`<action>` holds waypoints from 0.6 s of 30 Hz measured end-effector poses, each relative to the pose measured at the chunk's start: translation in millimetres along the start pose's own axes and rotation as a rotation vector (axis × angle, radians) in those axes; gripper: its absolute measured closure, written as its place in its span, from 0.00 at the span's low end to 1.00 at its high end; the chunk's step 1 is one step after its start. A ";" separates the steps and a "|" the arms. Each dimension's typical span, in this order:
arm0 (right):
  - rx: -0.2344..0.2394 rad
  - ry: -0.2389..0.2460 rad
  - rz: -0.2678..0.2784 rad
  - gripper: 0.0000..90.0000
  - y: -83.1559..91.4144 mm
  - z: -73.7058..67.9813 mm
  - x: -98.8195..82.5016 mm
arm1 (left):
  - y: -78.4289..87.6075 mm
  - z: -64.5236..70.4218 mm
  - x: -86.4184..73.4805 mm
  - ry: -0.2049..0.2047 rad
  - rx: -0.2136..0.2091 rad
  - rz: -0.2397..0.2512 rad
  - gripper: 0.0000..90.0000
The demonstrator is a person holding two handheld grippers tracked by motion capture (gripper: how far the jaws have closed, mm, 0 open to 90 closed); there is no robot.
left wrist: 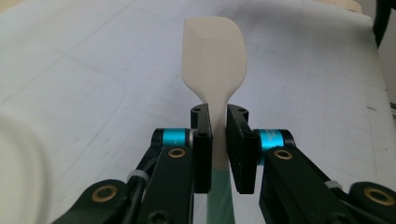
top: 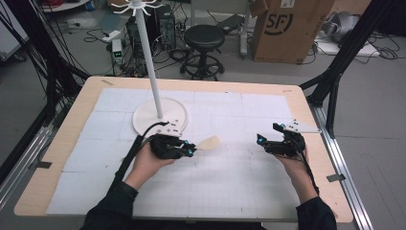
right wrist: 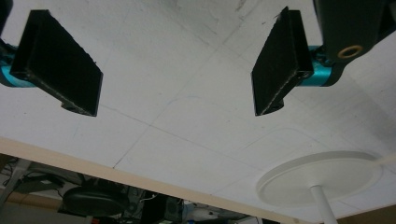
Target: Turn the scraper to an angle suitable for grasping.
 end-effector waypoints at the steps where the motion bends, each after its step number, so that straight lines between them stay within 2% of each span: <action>1: -0.003 0.003 0.002 0.18 0.2 0.2 0.4 | -8.2 5.4 2.4 -0.008 -0.023 0.002 0.90; 4: 0.000 0.003 0.004 0.18 0.0 -1.0 0.7 | -31.6 18.8 8.0 -0.056 -0.048 0.002 0.90; 9: 0.001 -0.003 -0.012 0.18 -0.7 -0.8 -1.4 | -66.2 41.4 13.9 -0.123 -0.118 -0.023 0.90; 13: 0.005 -0.007 -0.021 0.18 0.1 -0.8 -2.6 | -87.6 56.5 18.4 -0.176 -0.165 -0.028 0.90; 18: 0.007 -0.019 -0.034 0.18 0.2 -1.1 -4.7 | -107.5 69.1 15.5 -0.233 -0.197 -0.059 0.90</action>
Point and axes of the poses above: each handheld gripper's, and its own axes: y roughly backward along the jaws, x roughly out of its top, z roughly to its right, the point moved 7 cm from there along -y, roughly forward along the jaws, and after that the axes turned 15 degrees about x, right-handed, at the moved point
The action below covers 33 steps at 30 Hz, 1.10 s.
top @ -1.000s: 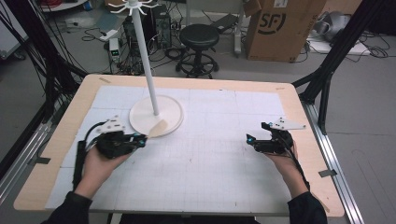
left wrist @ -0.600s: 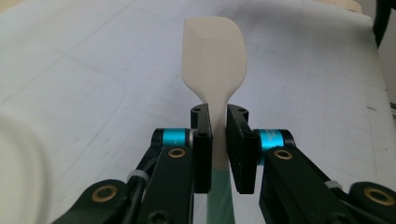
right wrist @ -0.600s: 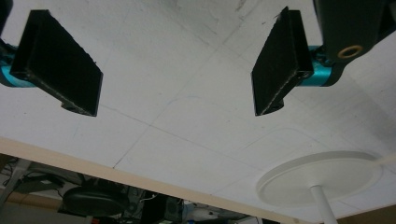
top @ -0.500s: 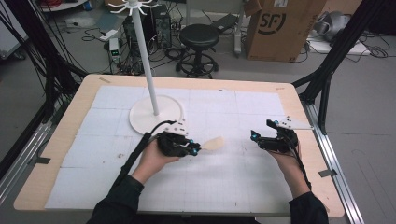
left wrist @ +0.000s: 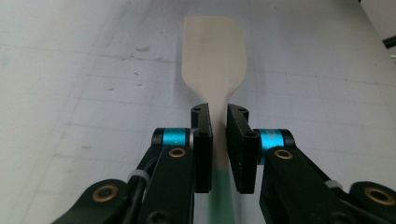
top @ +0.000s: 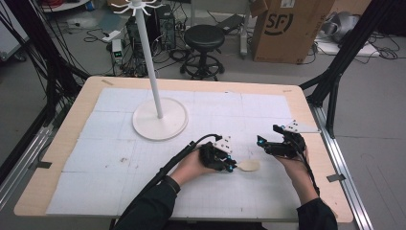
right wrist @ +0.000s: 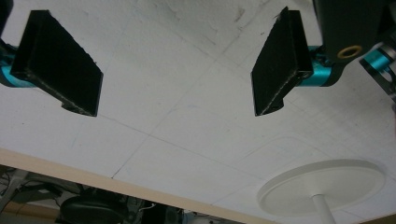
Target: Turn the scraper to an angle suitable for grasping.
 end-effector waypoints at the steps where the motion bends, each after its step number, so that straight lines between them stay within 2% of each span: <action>1: 0.000 0.005 -0.003 0.18 0.0 -0.1 -0.2 | -2.7 0.7 -0.4 -0.009 0.002 -0.001 0.90; 2: 0.000 0.005 -0.003 0.18 0.0 -0.1 -0.2 | -4.4 0.6 -1.3 -0.020 0.012 -0.014 0.90; 4: 0.005 0.003 -0.004 0.18 -1.0 -1.1 -0.3 | -4.7 0.1 -1.1 -0.011 0.028 -0.012 0.88; 5: 0.008 0.008 -0.011 0.18 -2.5 -1.7 -1.0 | -3.3 -2.1 0.0 -0.001 0.055 -0.012 0.69; 7: 0.011 0.012 -0.018 0.18 -4.0 -2.8 -1.5 | 2.7 -9.1 3.4 0.025 0.109 0.000 0.54; 8: 0.011 0.012 -0.018 0.18 -4.0 -2.8 -1.5 | 8.5 -13.3 5.7 0.044 0.135 0.008 0.54; 9: 0.013 0.020 -0.019 0.18 -4.3 -3.1 -1.4 | 24.8 -22.2 11.2 0.100 0.172 0.057 0.44; 10: 0.013 0.020 -0.019 0.18 -4.3 -3.1 -1.4 | 24.8 -22.2 11.2 0.100 0.172 0.057 0.42; 11: 0.016 0.020 -0.016 0.18 -4.2 -3.4 -1.1 | 35.6 -27.0 13.5 0.130 0.184 0.092 0.42; 13: 0.021 0.012 -0.015 0.18 -3.9 -3.1 -1.3 | 60.3 -37.4 16.0 0.193 0.211 0.156 0.36; 16: 0.029 0.005 -0.017 0.18 -4.4 -3.5 -2.0 | 101.2 -52.1 12.3 0.269 0.239 0.240 0.34; 19: 0.045 0.002 -0.025 0.18 -6.0 -5.3 -2.9 | 142.1 -64.1 -1.9 0.328 0.278 0.299 0.30; 24: 0.075 0.003 -0.040 0.18 -9.7 -9.3 -4.6 | 205.0 -78.2 -44.1 0.397 0.358 0.345 0.24; 28: 0.088 0.007 -0.048 0.18 -11.2 -11.1 -5.3 | 248.5 -83.7 -80.0 0.406 0.431 0.365 0.24; 33: 0.097 0.014 -0.050 0.18 -12.6 -13.1 -5.4 | 289.9 -87.0 -113.6 0.437 0.448 0.436 0.25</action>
Point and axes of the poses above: each handheld gripper's, and its own axes: y roughly backward along the jaws, x roughly out of its top, z roughly to its right, the point moved 7 cm from there along -y, roughly forward along the jaws, and after that the axes turned 15 degrees about x, right-handed, at the moved point
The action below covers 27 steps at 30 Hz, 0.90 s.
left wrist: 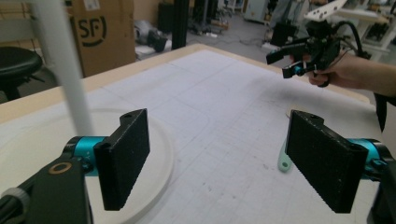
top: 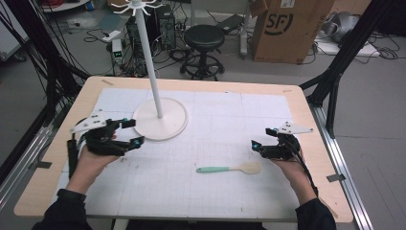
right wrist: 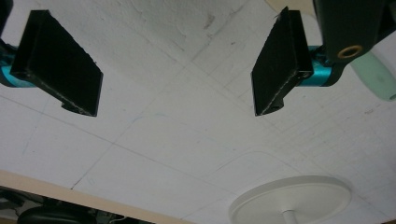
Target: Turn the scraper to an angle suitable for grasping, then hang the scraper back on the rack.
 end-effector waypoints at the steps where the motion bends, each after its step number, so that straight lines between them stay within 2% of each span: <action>1: 0.002 -0.002 0.000 0.18 -0.1 -0.3 -0.1 | 5.5 -5.3 -1.6 0.010 -0.008 -0.001 0.25; 4: 0.001 -0.001 -0.002 0.18 0.0 -0.5 -0.3 | 17.8 -18.1 -8.5 0.012 -0.012 -0.006 0.25; 8: 0.006 -0.008 -0.002 0.18 0.5 -0.6 -0.6 | 22.9 -28.7 -18.3 0.018 0.026 -0.022 0.24; 13: 0.019 -0.006 -0.004 0.18 0.0 -1.9 -0.8 | 22.1 -32.3 -19.3 0.011 0.056 -0.012 0.24; 18: 0.035 -0.007 0.008 0.17 1.7 -2.7 0.5 | 20.4 -33.8 -22.4 0.003 0.070 -0.024 0.21; 23: 0.101 0.009 0.038 0.17 2.1 -10.1 4.9 | 20.2 -34.8 -23.9 0.001 0.080 -0.034 0.21; 25: 0.145 0.021 0.043 0.18 0.3 -15.7 6.2 | 18.9 -35.5 -26.4 -0.010 0.088 -0.048 0.21; 27: 0.209 0.036 0.030 0.20 -3.3 -23.3 5.4 | 18.2 -35.2 -28.1 -0.014 0.085 -0.059 0.21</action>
Point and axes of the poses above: each handheld gripper's, and its own axes: y roughly backward along the jaws, x roughly out of its top, z roughly to its right, the point moved 7 cm from there along -y, roughly forward along the jaws, and after that the axes turned 15 degrees about x, right-handed, at the moved point
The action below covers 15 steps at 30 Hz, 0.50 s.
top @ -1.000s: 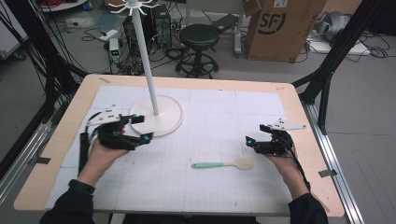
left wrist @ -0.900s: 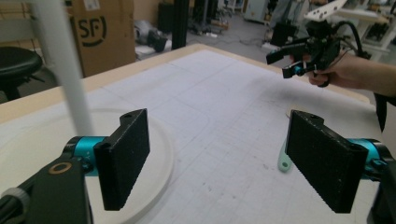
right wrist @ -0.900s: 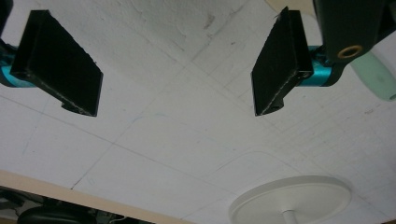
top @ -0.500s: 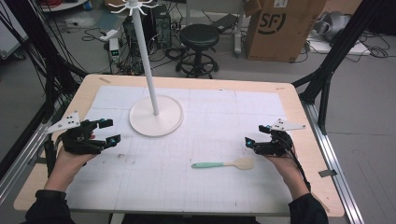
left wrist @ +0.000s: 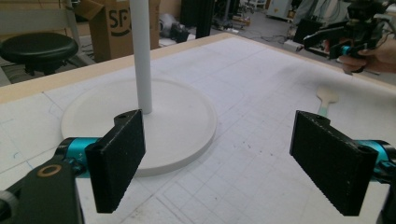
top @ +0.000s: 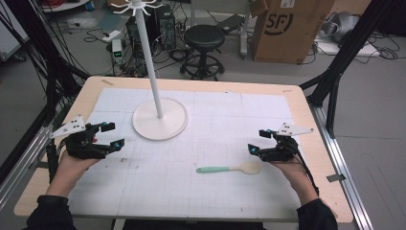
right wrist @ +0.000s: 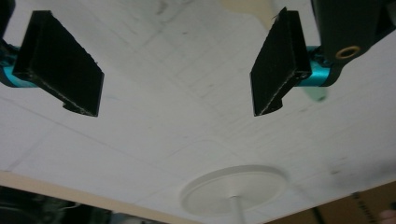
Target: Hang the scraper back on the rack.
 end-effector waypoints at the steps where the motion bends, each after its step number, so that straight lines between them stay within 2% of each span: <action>1: 0.019 0.011 -0.016 0.21 -3.1 -2.9 -1.2 | -0.3 0.4 -0.2 -0.001 -0.001 -0.002 0.21; 6: 0.098 0.035 -0.096 0.25 -18.6 -15.8 -8.7 | -0.7 1.1 0.3 -0.006 0.001 0.006 0.21; 7: 0.127 0.045 -0.125 0.28 -23.4 -20.0 -11.8 | -0.6 1.0 0.2 -0.004 -0.002 0.004 0.21; 8: 0.127 0.045 -0.125 0.28 -23.4 -20.0 -11.8 | -0.6 0.7 0.1 -0.003 0.000 0.004 0.21; 9: 0.158 0.056 -0.155 0.33 -28.2 -23.5 -15.6 | -0.5 0.6 0.0 -0.004 0.000 0.003 0.21; 11: 0.180 0.066 -0.189 0.36 -33.3 -26.8 -19.9 | -1.3 0.3 -0.6 -0.006 0.005 -0.001 0.21; 13: 0.188 0.067 -0.202 0.38 -35.0 -28.2 -21.4 | -3.4 0.2 -2.9 -0.012 0.016 -0.019 0.22; 15: 0.215 0.081 -0.236 0.40 -40.3 -31.4 -25.9 | -4.4 1.7 -3.9 -0.018 0.005 -0.023 0.22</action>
Point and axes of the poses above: each handheld gripper's, and its own axes: y roughly backward along the jaws, x roughly out of its top, z roughly to its right, the point moved 7 cm from there along -y, roughly forward along the jaws, and after that the axes turned 15 degrees about x, right-handed, at the moved point
